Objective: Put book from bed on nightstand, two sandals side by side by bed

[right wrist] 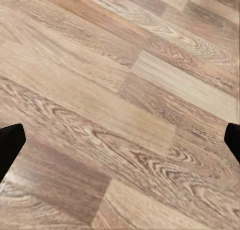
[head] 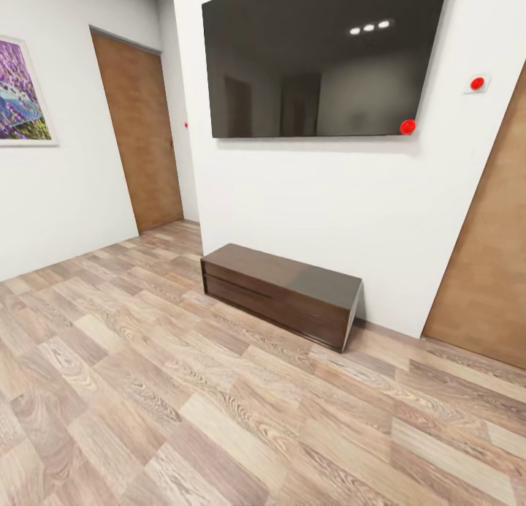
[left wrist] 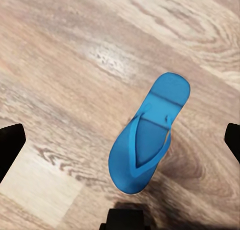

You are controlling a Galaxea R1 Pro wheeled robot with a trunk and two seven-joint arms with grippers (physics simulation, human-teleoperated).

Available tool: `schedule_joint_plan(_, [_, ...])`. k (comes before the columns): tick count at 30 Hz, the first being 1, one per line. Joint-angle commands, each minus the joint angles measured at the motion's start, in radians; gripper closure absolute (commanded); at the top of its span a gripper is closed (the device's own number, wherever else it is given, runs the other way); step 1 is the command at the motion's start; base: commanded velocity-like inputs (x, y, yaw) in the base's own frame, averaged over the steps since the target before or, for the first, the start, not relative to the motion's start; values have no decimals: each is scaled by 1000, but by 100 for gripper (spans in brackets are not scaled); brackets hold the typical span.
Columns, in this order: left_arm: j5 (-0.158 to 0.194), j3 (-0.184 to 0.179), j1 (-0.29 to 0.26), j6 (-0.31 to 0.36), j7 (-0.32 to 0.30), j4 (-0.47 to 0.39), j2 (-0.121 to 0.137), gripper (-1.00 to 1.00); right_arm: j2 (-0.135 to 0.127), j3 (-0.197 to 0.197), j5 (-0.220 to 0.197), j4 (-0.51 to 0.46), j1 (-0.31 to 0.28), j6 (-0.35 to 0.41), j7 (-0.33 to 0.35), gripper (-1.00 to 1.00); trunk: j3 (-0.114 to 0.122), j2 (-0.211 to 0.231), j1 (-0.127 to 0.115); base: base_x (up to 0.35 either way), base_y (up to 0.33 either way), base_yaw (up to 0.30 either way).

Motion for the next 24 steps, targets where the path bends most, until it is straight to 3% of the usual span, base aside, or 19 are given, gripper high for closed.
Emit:
schedule_joint_plan(1, [0, 0, 0, 1, 3, -1, 0, -100, 1, -9, 0, -71, 29, 5, -3, -100, -4, -8, 4, 0, 0, 0])
schedule_joint_plan(3, [0, 0, 0, 1, 4, -1, 0, -100, 3, -29, 0, -222, 84, 36, -3, -100, -10, -22, 11, 0, 0, 0])
schedule_joint_plan(4, [0, 0, 0, 1, 4, -1, 0, -100, 3, -29, 0, -222, 84, 36, -3, -100, -13, -29, 15, 0, 0, 0])
schedule_joint_plan(8, [0, 1, 0, 2, 5, -3, 0, -100, 5, -71, 0, -526, 190, 176, -2, -100, -26, -57, 31, 0, 0, 0])
schedule_joint_plan(9, [0, 1, 0, 2, 5, -3, 0, -100, 5, -71, 0, -526, 190, 176, -2, -100, -29, -64, 34, 0, 0, 0])
schedule_joint_plan(13, [0, 2, -1, 2, 5, -5, -2, -100, 6, -94, -1, -715, 255, 301, 0, -100, -42, -92, 50, 0, 0, 0])
schedule_joint_plan(18, [0, 2, -1, 2, 5, -5, -3, -100, 7, -106, -6, -803, 285, 362, 3, -100, -57, -127, 69, 0, 0, 0])
schedule_joint_plan(24, [0, 1, -1, 2, 4, -5, -3, -100, 7, -112, -36, -815, 295, 379, 25, -100, -76, -169, 92, 0, 0, 0])
